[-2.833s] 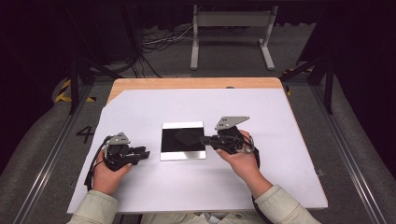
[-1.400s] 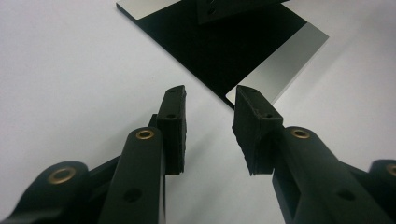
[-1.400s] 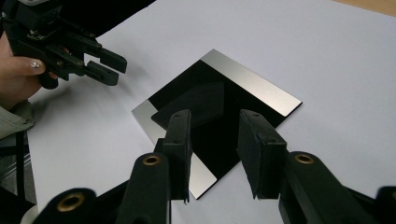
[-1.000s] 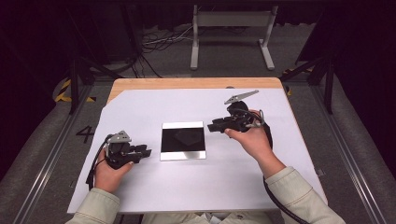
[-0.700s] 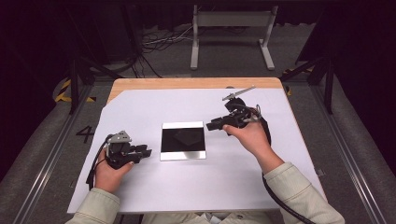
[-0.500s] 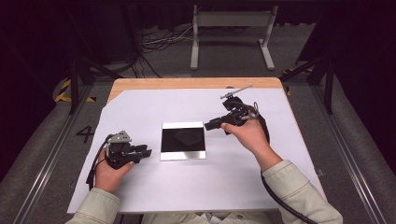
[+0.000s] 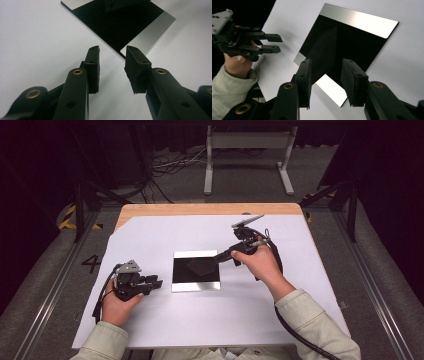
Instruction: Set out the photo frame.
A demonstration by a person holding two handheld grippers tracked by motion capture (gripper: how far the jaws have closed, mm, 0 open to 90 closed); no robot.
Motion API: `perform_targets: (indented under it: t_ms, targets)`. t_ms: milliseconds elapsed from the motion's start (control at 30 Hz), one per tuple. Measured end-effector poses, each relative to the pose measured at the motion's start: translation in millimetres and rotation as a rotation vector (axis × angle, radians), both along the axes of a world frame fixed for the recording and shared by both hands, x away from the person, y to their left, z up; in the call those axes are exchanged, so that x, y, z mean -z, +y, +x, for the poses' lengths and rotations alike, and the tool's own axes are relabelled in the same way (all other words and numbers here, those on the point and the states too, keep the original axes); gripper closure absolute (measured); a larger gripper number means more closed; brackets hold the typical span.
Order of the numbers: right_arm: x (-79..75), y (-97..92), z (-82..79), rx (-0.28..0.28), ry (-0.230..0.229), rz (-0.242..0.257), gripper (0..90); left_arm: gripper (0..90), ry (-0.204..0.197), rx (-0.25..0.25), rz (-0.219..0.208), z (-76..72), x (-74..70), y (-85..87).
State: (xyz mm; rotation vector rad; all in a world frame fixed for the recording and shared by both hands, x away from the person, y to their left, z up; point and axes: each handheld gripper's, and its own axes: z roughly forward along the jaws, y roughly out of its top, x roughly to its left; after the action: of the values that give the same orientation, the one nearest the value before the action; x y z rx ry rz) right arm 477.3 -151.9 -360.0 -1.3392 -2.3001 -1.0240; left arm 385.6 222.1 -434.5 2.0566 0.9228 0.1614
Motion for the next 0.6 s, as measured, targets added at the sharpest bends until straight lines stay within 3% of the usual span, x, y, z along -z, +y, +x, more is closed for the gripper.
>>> perform_targets:
  t_ms: [333,400,467,600]
  targets:
    - [11.3,6.9,3.4,0.009,-0.009,-0.014,56.3,65.4,-0.003,-0.003,0.009,-0.7,0.1,-0.3]
    - [13.6,8.6,3.6,0.021,0.024,-0.022,55.4,65.4,-0.001,-0.002,0.014,-1.6,0.2,0.2]
    - [15.5,10.7,3.9,0.018,0.004,-0.028,54.9,65.4,0.001,-0.006,0.016,-2.4,0.4,0.8]
    - [18.9,13.3,4.8,0.053,0.009,0.028,55.4,65.4,-0.002,-0.014,0.017,-3.5,0.6,3.1]
